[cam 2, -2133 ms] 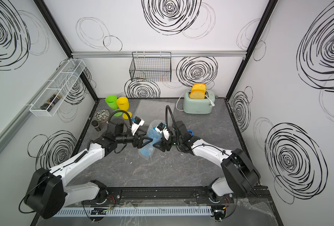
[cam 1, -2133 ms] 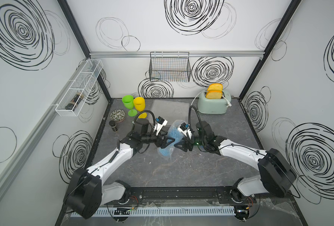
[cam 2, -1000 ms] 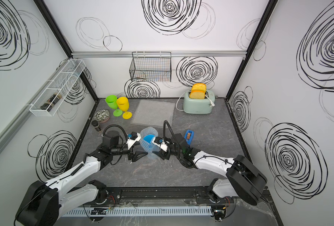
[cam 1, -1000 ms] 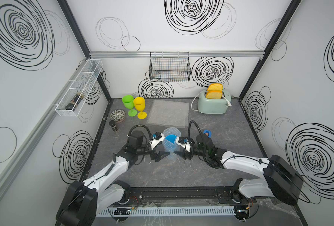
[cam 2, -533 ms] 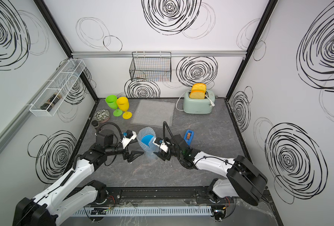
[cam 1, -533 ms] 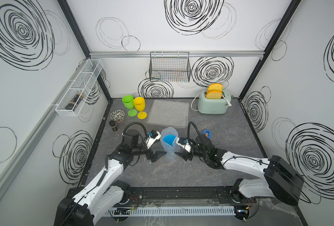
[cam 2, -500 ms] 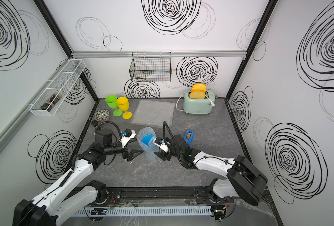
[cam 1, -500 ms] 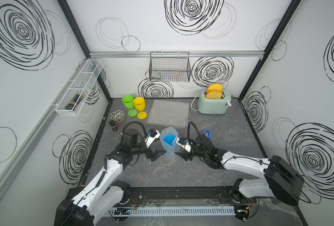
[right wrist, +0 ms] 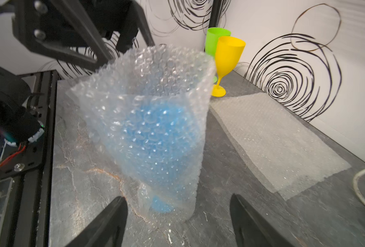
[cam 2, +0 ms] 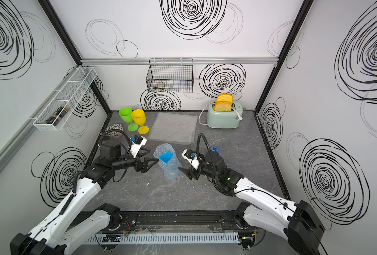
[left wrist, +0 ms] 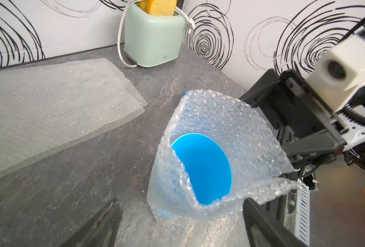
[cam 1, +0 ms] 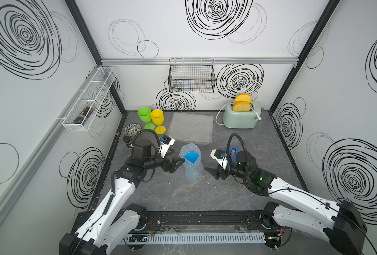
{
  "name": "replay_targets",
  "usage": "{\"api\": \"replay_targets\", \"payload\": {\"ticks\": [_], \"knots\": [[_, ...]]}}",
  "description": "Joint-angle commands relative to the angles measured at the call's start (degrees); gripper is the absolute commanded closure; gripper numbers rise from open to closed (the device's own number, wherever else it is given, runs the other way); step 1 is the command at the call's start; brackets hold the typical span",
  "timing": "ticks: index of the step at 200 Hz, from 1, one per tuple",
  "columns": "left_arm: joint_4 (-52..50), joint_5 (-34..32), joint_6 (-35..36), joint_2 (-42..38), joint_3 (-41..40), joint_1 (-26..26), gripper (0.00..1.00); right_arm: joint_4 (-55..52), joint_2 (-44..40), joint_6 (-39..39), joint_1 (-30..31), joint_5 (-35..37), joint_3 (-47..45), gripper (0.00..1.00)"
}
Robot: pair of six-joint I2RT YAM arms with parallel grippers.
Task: Wrap wine glasses in bubble wrap
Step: Place the bubble wrap at the center of the board, then wrap the wine glass in bubble wrap.
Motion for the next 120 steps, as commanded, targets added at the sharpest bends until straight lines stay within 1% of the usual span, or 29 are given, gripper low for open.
{"api": "replay_targets", "payload": {"ticks": [1,14,31,40,58,79,104,120], "knots": [[3.5,-1.8,-4.9,1.0,-0.2,-0.3,0.12,-5.6,3.5,9.4,-3.6,-4.2,6.8,0.26],[5.2,-1.9,-6.4,2.8,-0.1,-0.7,0.14,-8.2,7.9,12.8,-4.9,-5.8,11.2,0.3],[6.8,-3.1,-5.8,5.2,-0.1,-2.4,0.15,-7.8,12.9,12.8,-5.0,-10.1,14.4,0.31],[8.0,-3.6,-5.8,6.1,-0.1,-3.2,0.15,-7.2,15.3,13.1,-5.0,-11.3,15.6,0.32],[8.8,-4.9,-6.7,8.2,-0.3,-3.7,0.21,-8.6,19.1,14.2,-4.9,-13.0,18.8,0.34],[7.7,-7.9,-3.2,10.0,-0.8,-5.7,0.27,-9.4,20.6,12.8,-3.6,-12.4,19.4,0.35],[8.3,-9.2,-2.9,10.6,-2.0,-6.6,0.38,-11.9,21.7,13.0,-2.1,-12.2,20.2,0.36],[9.3,-9.3,-2.4,10.7,-2.5,-7.8,0.43,-13.0,21.9,12.9,-1.4,-11.9,20.7,0.36]]}}
